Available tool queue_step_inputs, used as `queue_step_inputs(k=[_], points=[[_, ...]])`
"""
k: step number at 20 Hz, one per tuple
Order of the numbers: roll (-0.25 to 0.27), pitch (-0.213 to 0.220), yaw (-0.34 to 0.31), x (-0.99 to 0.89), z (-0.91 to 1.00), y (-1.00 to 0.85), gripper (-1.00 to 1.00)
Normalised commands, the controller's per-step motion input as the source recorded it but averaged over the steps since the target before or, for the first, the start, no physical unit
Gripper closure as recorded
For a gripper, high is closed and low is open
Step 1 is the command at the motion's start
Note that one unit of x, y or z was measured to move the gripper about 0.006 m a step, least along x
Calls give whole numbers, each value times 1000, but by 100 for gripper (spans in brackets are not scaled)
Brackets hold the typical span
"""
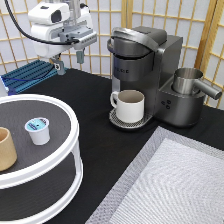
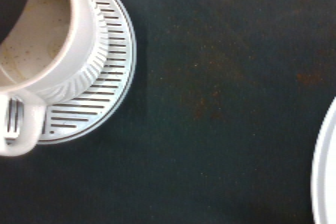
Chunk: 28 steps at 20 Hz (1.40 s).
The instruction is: Make coffee
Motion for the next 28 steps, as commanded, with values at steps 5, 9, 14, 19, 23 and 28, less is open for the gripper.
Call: queue_step_inputs(k=[5,9,14,19,23,28], points=[[0,0,0,88,24,-12,-100],[0,54,-13,584,387,0,-100],[-1,106,-25,962,830,0,-100],[0,121,-17,983,802,-10,-100],[0,127,-6,999,707,-15,-100],[50,162,0,975,469,-75,-100]])
